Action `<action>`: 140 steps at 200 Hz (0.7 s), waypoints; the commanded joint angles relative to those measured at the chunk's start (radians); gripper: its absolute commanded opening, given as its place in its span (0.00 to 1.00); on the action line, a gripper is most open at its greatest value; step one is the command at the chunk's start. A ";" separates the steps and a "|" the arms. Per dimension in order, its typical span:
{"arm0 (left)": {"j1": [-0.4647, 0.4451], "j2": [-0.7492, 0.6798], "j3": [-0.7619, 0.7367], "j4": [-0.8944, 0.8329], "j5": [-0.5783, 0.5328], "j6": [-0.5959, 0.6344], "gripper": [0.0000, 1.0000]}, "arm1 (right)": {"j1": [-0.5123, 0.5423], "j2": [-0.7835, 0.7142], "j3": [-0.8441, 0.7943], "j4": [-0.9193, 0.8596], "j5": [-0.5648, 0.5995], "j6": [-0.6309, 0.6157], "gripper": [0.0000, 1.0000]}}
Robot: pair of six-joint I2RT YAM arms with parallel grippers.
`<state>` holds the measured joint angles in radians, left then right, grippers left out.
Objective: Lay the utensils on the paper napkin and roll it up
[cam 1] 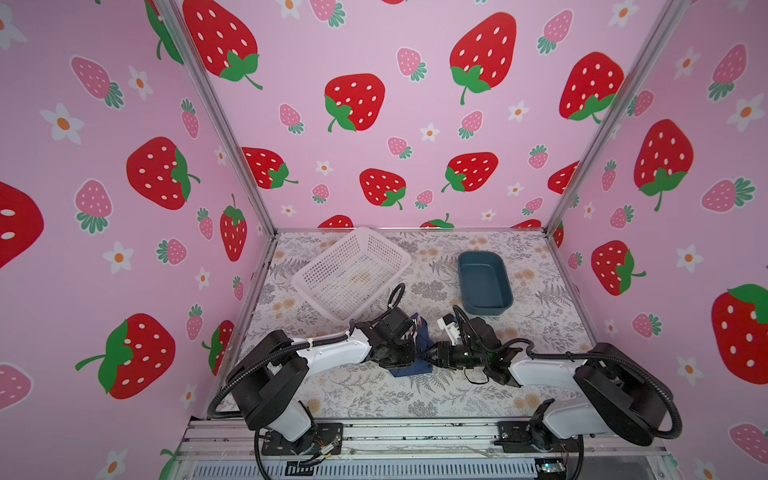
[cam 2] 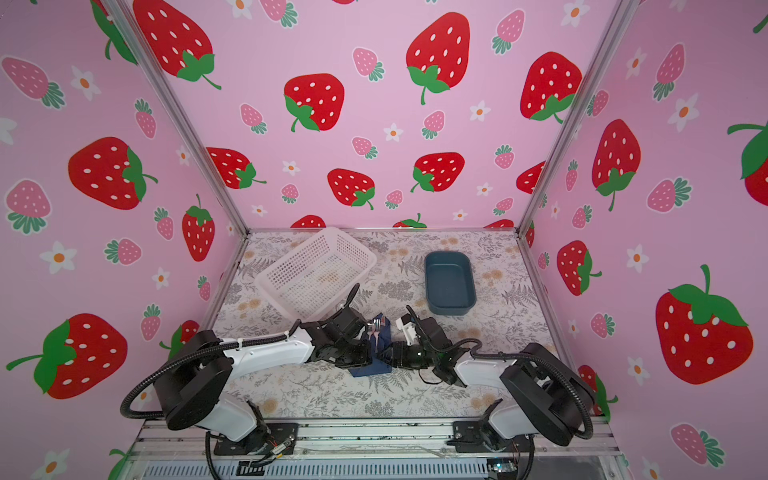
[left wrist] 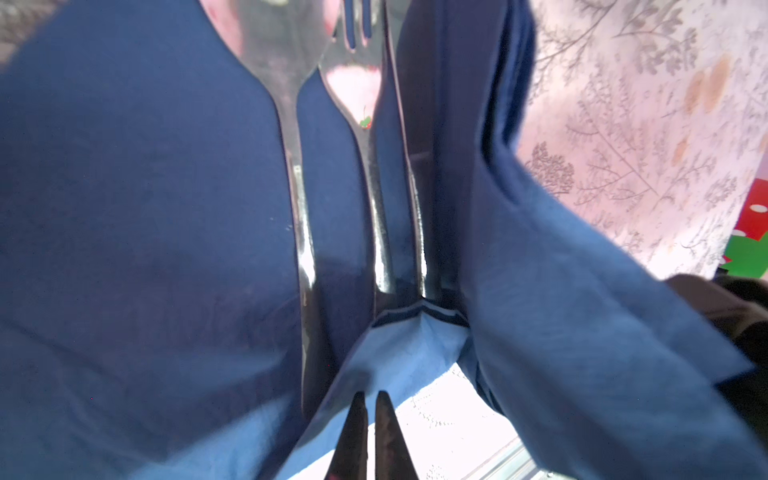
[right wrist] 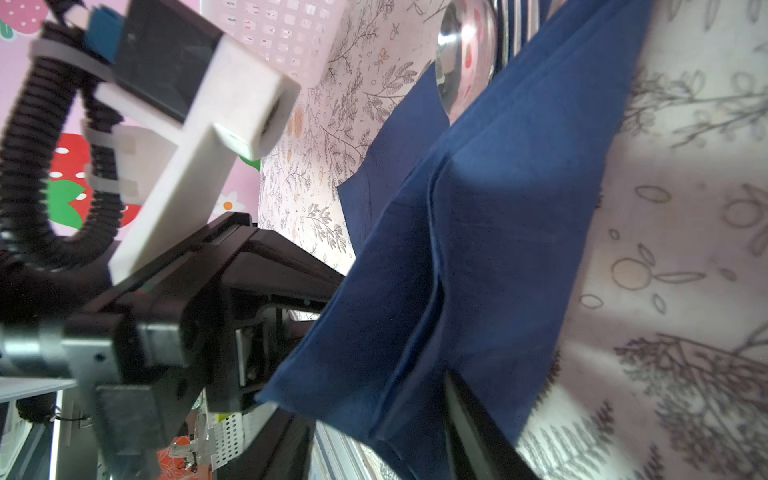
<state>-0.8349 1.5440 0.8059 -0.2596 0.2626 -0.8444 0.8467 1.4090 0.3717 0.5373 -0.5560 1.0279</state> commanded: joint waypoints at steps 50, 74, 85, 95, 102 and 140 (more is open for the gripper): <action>0.085 -0.170 -0.045 0.050 0.058 -0.073 0.38 | 0.023 0.039 0.032 0.022 0.007 -0.007 0.63; 0.129 -0.176 -0.060 0.116 0.128 -0.103 0.52 | 0.027 0.055 0.036 0.034 -0.004 -0.014 0.64; 0.142 -0.174 -0.058 0.132 0.141 -0.111 0.58 | 0.029 0.060 0.038 0.033 -0.005 -0.017 0.65; 0.149 -0.169 -0.054 0.140 0.153 -0.114 0.63 | 0.029 0.066 0.037 0.034 -0.003 -0.017 0.65; 0.154 -0.163 -0.047 0.142 0.162 -0.114 0.65 | 0.028 0.066 0.036 0.036 -0.004 -0.017 0.64; 0.166 -0.084 -0.008 0.135 0.203 -0.107 0.69 | 0.029 0.066 0.031 0.039 -0.003 -0.020 0.65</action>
<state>-0.6758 1.4105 0.7593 -0.1303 0.4149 -0.9428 0.8684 1.4670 0.3901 0.5568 -0.5549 1.0195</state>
